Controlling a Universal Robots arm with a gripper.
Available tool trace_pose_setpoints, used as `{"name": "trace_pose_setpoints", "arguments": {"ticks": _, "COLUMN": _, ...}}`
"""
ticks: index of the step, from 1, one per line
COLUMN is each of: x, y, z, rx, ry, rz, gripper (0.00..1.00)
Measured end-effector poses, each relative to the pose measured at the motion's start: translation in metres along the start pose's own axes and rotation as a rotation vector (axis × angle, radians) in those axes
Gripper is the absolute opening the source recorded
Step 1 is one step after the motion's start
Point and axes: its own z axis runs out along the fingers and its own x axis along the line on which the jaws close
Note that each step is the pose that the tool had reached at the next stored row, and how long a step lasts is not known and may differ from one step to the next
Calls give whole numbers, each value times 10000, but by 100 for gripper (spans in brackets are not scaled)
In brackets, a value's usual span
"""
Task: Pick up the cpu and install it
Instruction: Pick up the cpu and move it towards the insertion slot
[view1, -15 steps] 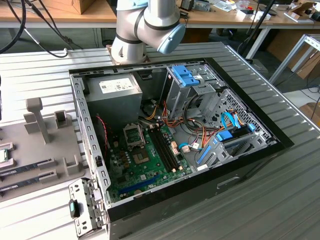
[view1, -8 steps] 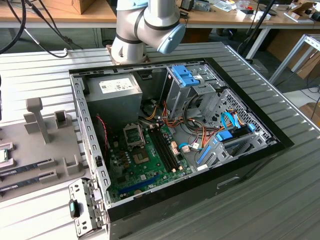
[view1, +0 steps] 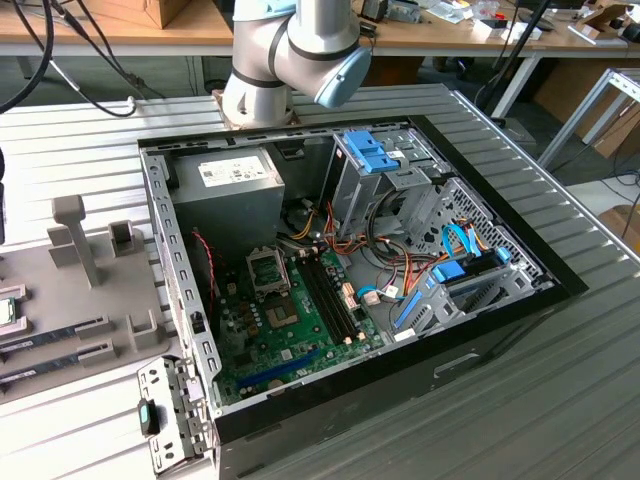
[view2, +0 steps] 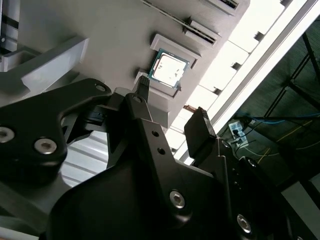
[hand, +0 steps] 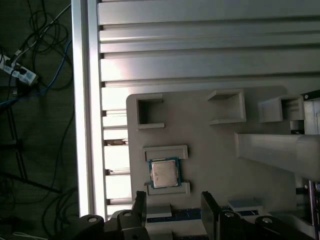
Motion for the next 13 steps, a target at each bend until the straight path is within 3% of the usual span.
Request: {"name": "trace_pose_setpoints", "arguments": {"ticks": 13, "x": -2, "y": -3, "z": 77, "rx": 1, "ry": 1, "rz": 0, "gripper": 56}}
